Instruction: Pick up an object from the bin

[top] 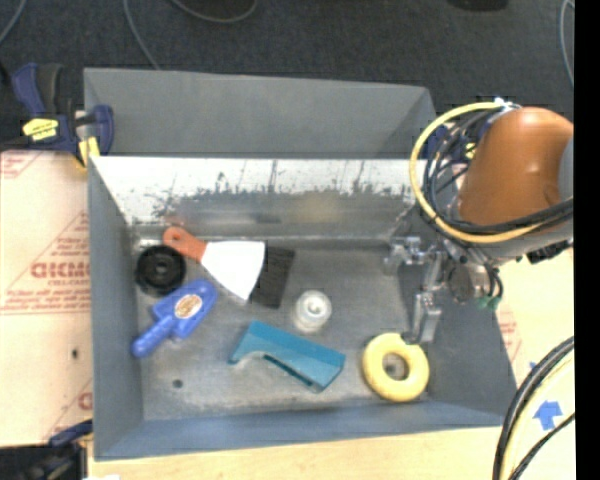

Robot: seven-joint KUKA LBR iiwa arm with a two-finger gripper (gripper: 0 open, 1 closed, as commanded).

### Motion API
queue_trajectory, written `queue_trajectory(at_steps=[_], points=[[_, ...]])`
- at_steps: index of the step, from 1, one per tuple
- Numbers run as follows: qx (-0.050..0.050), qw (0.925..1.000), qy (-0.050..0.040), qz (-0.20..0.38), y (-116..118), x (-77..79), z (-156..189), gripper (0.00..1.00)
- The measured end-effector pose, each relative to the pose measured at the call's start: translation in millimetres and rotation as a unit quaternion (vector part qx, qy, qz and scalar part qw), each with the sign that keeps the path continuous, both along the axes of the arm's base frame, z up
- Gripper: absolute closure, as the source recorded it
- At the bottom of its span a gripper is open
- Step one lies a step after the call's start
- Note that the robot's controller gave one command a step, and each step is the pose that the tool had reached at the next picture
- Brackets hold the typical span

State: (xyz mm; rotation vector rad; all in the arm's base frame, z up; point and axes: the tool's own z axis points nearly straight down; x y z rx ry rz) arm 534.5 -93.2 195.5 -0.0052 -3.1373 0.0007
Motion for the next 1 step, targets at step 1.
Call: queue_trajectory(at_steps=[1], points=[[0.0, 1.0, -0.0038, 0.001, 0.4, 1.3, 4.4, 0.0]])
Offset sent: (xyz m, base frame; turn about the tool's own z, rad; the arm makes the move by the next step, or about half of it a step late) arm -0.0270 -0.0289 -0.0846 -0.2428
